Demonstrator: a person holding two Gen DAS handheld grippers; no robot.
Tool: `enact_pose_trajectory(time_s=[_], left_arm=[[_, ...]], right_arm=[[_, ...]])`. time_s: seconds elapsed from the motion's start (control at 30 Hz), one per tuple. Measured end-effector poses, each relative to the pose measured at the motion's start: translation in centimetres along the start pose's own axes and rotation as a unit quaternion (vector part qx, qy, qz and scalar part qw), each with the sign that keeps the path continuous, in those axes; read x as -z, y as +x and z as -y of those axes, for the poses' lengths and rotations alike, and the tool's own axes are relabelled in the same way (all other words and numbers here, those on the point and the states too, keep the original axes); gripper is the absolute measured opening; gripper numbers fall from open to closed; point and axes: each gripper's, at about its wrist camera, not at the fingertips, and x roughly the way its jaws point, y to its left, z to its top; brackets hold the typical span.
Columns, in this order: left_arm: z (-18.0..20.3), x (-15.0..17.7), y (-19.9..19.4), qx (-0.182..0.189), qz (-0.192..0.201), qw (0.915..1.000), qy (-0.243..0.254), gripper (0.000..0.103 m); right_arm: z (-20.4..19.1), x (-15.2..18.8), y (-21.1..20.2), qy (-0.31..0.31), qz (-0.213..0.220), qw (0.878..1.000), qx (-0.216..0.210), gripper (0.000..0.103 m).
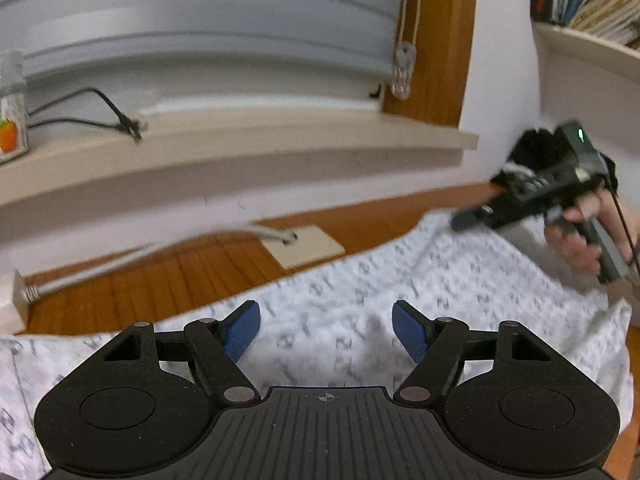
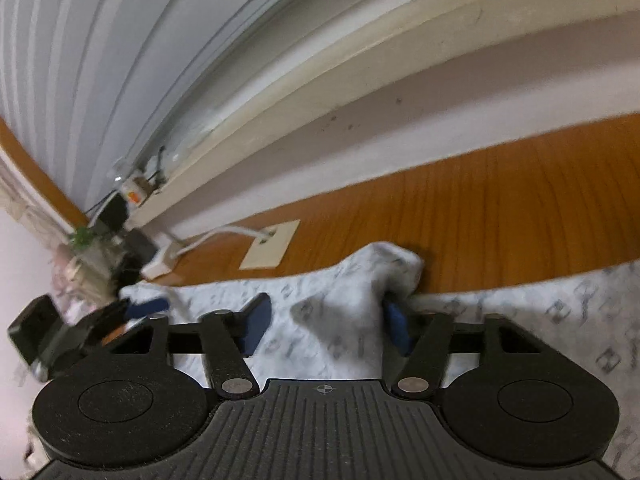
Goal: Fold clothes
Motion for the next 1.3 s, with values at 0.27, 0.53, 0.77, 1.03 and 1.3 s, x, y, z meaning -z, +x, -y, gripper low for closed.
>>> enact_pose_trajectory(time_s=[0.27, 0.53, 0.77, 1.03, 1.3], left_arm=[[0.0, 0.1, 0.4, -0.018, -0.01, 0.9998, 0.001, 0.077], [-0.1, 0.0, 1.4, -0.048, -0.049, 0.9977, -0.003, 0.078], [0.4, 0.0, 1.6, -0.055, -0.056, 0.9968, 0.012, 0.08], [0.6, -0.1, 1.7, -0.063, -0.059, 0.9961, 0.017, 0.085], [0.6, -0.1, 1.7, -0.062, -0.06, 0.9962, 0.015, 0.086]], right_arm=[[-3.3, 0.2, -2.1, -0.123, 0.062, 0.982, 0.129, 0.024], [-4.0, 3.2, -5.5, -0.138, 0.045, 0.984, 0.099, 0.049], [-5.7, 7.3, -7.2, -0.176, 0.011, 0.983, 0.055, 0.064], [-3.9, 7.7, -8.1, -0.152, 0.028, 0.986, 0.07, 0.067], [-0.9, 8.4, -15.9, -0.169, 0.111, 0.948, 0.245, 0.074]])
